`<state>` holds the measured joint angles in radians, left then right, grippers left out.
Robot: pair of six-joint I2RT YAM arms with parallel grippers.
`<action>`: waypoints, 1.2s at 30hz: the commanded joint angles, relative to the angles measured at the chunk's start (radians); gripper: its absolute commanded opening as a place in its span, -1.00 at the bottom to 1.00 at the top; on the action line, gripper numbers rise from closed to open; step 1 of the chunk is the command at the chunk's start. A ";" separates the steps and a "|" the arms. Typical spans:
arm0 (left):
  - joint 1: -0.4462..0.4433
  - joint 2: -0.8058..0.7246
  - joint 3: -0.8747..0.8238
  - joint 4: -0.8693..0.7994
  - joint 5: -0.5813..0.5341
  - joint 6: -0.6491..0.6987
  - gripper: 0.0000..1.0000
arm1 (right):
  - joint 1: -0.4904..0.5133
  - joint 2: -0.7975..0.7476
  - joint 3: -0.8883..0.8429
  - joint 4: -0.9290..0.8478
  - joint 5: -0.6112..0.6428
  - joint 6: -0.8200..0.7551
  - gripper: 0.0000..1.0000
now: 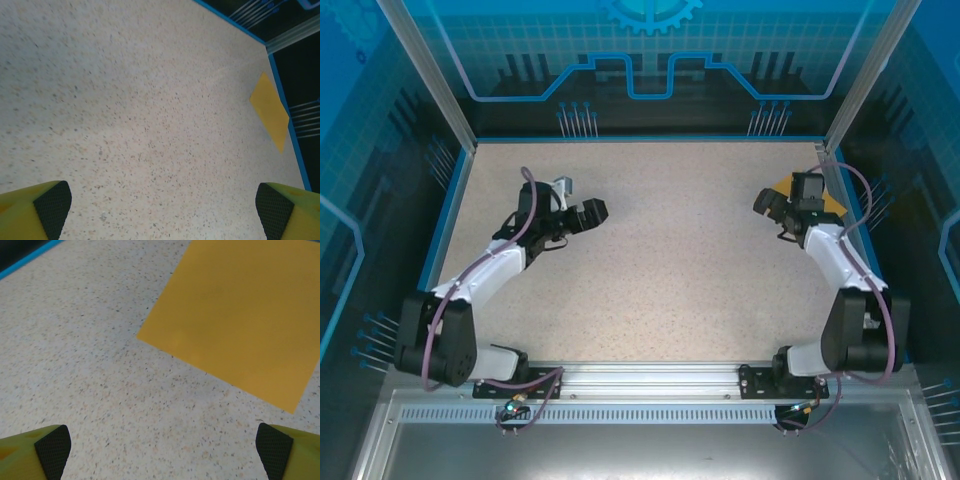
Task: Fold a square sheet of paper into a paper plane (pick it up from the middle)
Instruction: Move the paper to the center of the table.
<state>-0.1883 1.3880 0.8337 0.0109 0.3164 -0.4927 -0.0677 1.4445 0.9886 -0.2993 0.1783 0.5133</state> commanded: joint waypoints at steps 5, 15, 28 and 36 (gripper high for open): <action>-0.040 0.098 0.081 0.031 0.080 -0.034 0.97 | -0.049 0.203 0.183 -0.134 0.106 0.106 0.98; -0.050 0.188 0.123 0.026 0.101 -0.011 0.97 | -0.087 0.481 0.466 -0.317 0.072 0.226 0.98; -0.050 0.247 0.186 -0.038 0.119 0.032 0.97 | -0.080 0.726 0.712 -0.482 0.030 0.283 0.98; -0.050 0.250 0.193 -0.077 0.125 0.058 0.97 | -0.073 0.830 0.789 -0.531 -0.012 0.250 0.98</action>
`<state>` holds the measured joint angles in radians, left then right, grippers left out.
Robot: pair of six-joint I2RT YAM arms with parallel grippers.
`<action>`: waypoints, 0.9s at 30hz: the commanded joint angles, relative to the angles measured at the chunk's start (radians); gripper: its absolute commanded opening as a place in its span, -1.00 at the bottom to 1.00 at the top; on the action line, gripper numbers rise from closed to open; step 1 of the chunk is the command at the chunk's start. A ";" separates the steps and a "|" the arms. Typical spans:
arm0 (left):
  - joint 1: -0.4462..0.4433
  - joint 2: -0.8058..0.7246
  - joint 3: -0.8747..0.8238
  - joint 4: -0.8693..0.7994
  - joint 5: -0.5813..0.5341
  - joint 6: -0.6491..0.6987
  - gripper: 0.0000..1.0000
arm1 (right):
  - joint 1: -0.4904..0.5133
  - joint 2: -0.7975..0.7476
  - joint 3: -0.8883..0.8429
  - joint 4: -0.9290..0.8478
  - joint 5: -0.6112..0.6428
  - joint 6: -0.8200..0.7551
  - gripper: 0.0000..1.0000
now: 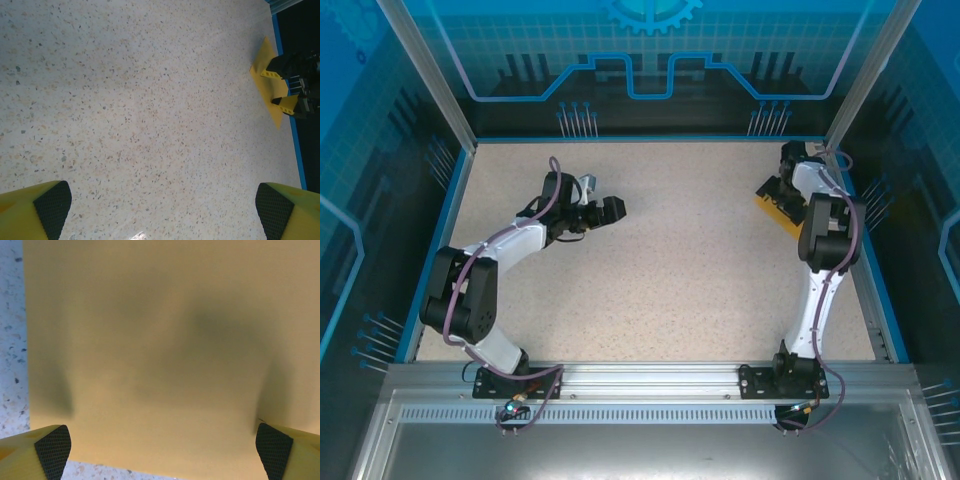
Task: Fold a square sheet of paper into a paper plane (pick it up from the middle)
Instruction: Move the paper to the center of the table.
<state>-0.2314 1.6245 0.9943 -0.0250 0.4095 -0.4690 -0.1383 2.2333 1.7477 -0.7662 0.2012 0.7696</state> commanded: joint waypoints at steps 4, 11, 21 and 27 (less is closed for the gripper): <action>-0.006 0.015 0.032 -0.055 0.031 0.043 0.98 | 0.008 0.069 0.060 -0.083 -0.027 -0.041 0.97; -0.006 0.006 0.016 -0.065 0.034 0.045 0.97 | 0.044 0.082 0.082 -0.107 -0.051 -0.101 0.94; -0.006 -0.019 -0.012 -0.079 0.036 0.058 0.97 | 0.116 0.057 0.046 -0.087 -0.100 -0.125 0.89; -0.006 -0.052 -0.044 -0.078 0.027 0.063 0.97 | 0.192 0.036 0.050 -0.123 -0.052 -0.133 0.98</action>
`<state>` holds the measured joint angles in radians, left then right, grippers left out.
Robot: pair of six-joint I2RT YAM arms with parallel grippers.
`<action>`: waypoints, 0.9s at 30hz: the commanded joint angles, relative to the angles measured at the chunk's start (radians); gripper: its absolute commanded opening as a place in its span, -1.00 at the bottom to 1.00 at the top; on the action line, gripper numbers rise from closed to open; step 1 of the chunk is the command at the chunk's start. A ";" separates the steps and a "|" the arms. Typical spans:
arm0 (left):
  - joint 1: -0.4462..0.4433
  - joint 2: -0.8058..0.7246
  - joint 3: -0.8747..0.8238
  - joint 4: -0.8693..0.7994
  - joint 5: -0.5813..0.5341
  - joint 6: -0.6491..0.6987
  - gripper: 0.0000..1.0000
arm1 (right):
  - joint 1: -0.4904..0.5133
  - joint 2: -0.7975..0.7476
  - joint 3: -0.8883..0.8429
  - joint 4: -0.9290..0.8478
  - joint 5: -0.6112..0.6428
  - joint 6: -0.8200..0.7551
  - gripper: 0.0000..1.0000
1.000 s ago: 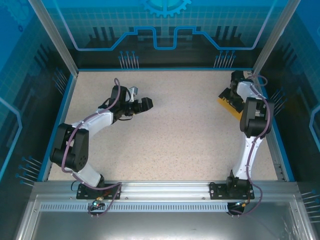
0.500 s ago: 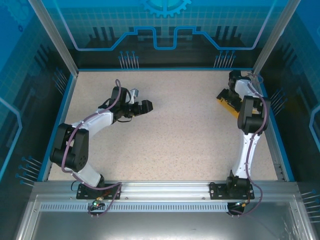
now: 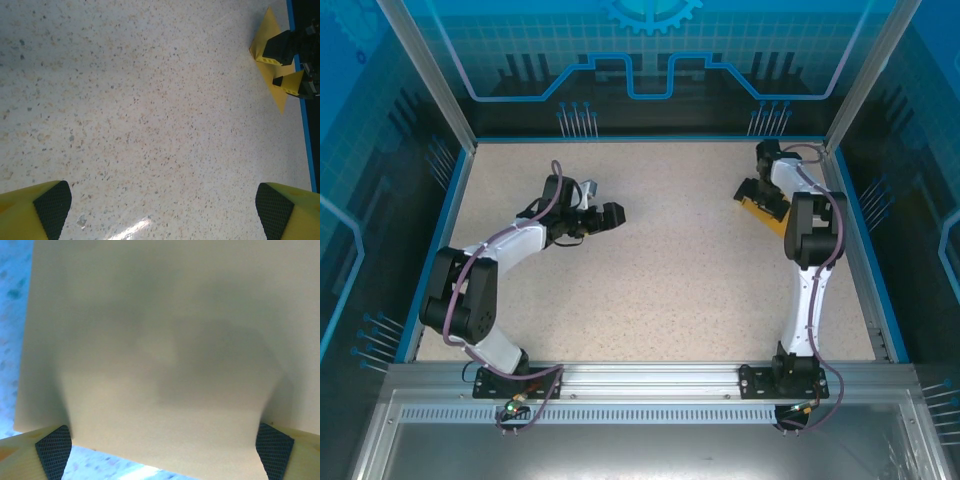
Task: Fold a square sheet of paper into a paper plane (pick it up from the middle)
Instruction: Move the paper to the center of the table.
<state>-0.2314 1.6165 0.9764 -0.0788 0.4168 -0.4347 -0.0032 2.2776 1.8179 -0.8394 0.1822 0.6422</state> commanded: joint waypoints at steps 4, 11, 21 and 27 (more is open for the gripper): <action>-0.006 -0.061 -0.048 -0.017 0.020 0.027 0.98 | 0.081 -0.079 -0.099 -0.009 -0.065 -0.008 0.96; -0.005 -0.093 -0.073 -0.011 0.025 0.024 0.97 | 0.147 -0.115 -0.199 0.020 -0.122 0.014 0.95; -0.003 -0.186 -0.118 -0.040 0.023 0.039 0.97 | 0.333 -0.228 -0.419 0.092 -0.096 0.090 0.95; -0.003 -0.259 -0.142 -0.088 0.026 0.047 0.97 | 0.491 -0.323 -0.579 0.154 -0.090 0.166 0.95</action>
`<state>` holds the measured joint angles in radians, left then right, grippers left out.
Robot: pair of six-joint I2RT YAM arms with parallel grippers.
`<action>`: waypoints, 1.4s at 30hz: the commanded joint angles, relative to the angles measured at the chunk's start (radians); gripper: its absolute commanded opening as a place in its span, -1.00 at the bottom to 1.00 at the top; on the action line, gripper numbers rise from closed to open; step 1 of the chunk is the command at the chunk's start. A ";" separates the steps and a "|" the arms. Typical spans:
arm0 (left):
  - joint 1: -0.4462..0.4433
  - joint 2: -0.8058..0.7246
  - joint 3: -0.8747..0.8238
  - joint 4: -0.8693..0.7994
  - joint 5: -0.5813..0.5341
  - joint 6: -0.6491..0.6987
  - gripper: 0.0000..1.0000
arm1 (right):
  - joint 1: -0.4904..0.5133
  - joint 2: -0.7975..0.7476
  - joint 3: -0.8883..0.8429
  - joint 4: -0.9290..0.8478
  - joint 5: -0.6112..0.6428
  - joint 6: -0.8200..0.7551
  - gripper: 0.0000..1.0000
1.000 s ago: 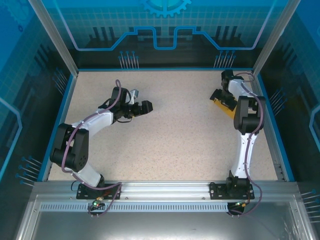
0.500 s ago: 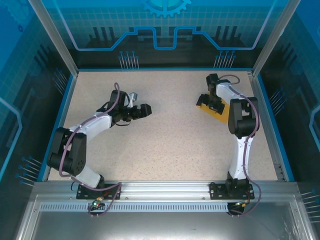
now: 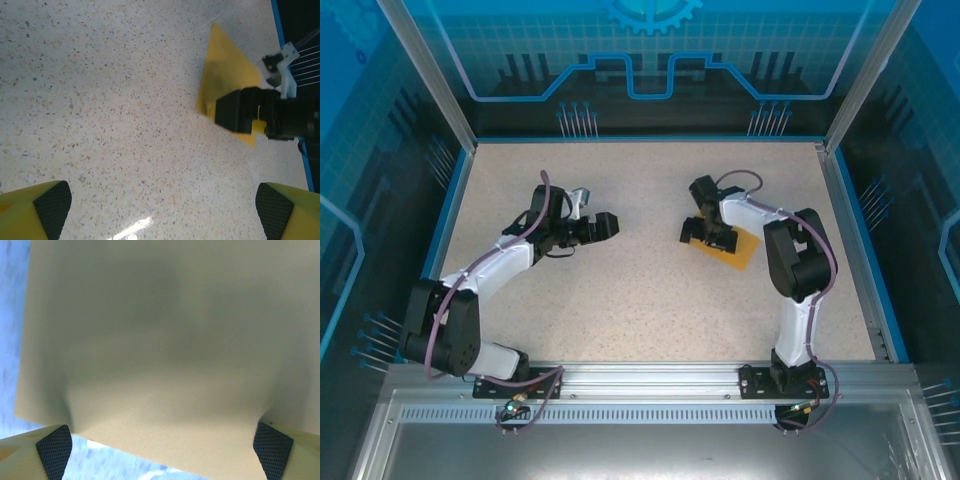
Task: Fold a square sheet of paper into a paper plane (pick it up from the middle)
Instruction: Move the paper to the center of the table.
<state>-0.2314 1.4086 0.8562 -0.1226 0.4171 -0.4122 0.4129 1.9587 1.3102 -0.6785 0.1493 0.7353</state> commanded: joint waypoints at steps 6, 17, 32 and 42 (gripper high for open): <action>-0.003 -0.121 -0.049 -0.071 0.037 0.017 0.97 | 0.247 -0.102 -0.191 0.038 -0.043 0.150 0.95; -0.003 -0.160 -0.087 -0.065 0.054 0.010 0.98 | 0.330 -0.378 -0.256 -0.039 0.094 0.251 0.97; -0.003 -0.109 -0.058 -0.072 0.083 0.010 0.97 | 0.148 -0.144 -0.137 0.056 0.144 0.290 0.98; -0.003 -0.097 -0.061 -0.075 0.087 0.007 0.97 | 0.170 0.004 -0.077 0.062 0.089 0.189 0.98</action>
<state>-0.2314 1.3048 0.7807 -0.1795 0.4728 -0.4122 0.5709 1.9045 1.2179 -0.6403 0.2626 0.9676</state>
